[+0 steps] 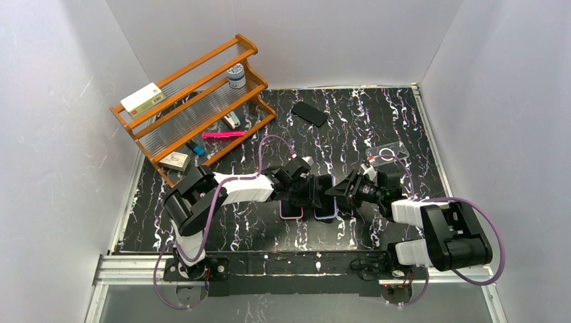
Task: Put the phone into the phone case
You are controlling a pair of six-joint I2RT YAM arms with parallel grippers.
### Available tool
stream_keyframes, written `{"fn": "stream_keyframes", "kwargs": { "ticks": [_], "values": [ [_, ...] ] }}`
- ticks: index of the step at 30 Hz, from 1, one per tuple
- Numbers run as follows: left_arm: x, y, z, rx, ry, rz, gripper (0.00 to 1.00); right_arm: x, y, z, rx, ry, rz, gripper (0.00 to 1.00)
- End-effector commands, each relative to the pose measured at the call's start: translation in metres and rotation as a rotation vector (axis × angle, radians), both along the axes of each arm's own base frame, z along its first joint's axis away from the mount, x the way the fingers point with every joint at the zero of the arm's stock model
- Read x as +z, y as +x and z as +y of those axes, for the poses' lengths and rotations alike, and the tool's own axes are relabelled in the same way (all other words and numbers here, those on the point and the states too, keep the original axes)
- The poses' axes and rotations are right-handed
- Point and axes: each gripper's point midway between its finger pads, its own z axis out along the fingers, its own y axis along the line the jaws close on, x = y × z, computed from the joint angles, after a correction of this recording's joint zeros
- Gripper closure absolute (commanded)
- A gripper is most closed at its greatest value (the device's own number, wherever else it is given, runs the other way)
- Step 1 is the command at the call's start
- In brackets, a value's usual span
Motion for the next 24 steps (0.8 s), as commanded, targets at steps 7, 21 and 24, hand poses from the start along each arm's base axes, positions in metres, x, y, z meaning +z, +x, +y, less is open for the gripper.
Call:
{"fn": "stream_keyframes", "kwargs": {
  "ticks": [7, 21, 24],
  "values": [
    [0.016, -0.01, -0.009, -0.04, -0.074, -0.042, 0.7, 0.006, -0.013, 0.015, 0.174, 0.019, -0.001, 0.69],
    [0.19, 0.072, 0.073, 0.11, -0.201, -0.195, 0.13, 0.118, -0.007, 0.018, 0.145, 0.136, -0.403, 0.91],
    [0.221, 0.074, 0.082, 0.115, -0.324, -0.204, 0.04, 0.149, -0.012, 0.019, 0.154, 0.193, -0.474, 0.92]
  ]
}}
